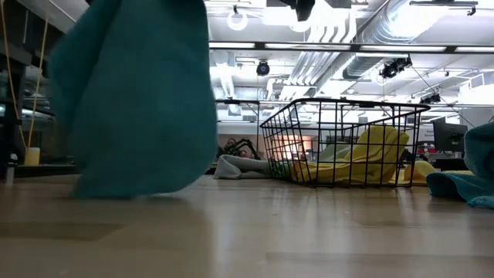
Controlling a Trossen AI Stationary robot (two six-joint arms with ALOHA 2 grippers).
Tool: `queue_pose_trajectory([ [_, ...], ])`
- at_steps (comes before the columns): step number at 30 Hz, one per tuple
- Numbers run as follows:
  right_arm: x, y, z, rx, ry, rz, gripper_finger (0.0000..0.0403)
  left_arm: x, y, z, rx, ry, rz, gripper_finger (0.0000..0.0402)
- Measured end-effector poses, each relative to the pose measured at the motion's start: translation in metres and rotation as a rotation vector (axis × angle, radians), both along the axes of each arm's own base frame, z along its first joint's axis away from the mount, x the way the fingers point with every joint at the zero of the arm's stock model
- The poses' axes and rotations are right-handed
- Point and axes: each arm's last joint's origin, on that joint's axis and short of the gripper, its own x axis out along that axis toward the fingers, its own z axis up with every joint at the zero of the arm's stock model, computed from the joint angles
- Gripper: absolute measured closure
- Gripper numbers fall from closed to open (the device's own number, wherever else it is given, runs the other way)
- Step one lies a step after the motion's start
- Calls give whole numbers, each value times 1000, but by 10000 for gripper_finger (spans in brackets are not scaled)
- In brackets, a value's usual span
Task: Fold microfiber towels
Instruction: Fold the top blue microfiber towel
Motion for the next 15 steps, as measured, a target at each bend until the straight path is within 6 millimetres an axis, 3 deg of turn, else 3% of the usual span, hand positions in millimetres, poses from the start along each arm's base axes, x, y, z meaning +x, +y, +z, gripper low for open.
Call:
queue_pose_trajectory([
  [3,0,0,0,4,0,0,182,-5,6,-3,32,53,18,401],
  [9,2,0,-5,8,20,-3,182,-4,3,-33,27,268,57,401],
  [15,26,3,-46,-127,148,-16,182,14,-3,-67,56,413,112,402],
])
